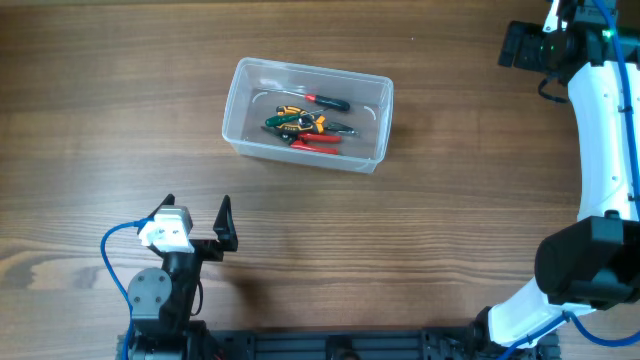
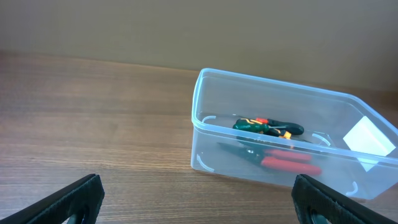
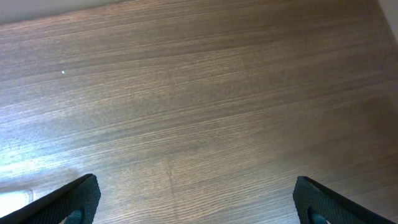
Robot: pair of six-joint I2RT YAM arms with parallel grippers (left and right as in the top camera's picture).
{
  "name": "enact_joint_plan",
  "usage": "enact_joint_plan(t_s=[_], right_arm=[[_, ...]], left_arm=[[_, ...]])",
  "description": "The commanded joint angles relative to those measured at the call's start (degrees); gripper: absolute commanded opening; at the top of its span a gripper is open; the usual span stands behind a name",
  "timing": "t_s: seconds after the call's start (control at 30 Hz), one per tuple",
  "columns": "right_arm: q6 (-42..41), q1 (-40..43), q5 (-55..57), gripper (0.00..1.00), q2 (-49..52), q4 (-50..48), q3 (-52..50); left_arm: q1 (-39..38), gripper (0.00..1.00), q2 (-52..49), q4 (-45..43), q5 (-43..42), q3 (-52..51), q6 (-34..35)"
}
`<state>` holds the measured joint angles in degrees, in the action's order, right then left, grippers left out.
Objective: Pack container
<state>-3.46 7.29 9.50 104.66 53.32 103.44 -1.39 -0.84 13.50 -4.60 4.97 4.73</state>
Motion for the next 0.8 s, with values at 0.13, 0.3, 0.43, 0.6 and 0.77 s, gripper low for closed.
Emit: enact_joint_plan(t_s=[0.13,0.3,0.43,0.6,0.77], right_arm=[[-1.03,-0.13,0.81,1.0,-1.38,-0.13,0.81],[-1.07,-0.09,0.81,1.0,-1.09,-0.15,0.79],[-1.05,-0.09,0.81,1.0,-2.16,-0.11,0.79],[-1.05,-0.59,0.81,1.0,-10.93,-0.11,0.79],[-1.05,-0.96,0.81,1.0,-24.15,-0.11,0.79]], left_arm=[[0.44,1.0,0.57,-0.02,-0.92,-0.79,-1.33],[0.44,1.0,0.57,-0.02,-0.92,-0.79,-1.33],[0.44,1.0,0.57,-0.02,-0.92,-0.79,-1.33],[0.44,1.0,0.57,-0.02,-0.92,-0.79,-1.33],[0.44,1.0,0.57,-0.02,-0.92,-0.79,-1.33]])
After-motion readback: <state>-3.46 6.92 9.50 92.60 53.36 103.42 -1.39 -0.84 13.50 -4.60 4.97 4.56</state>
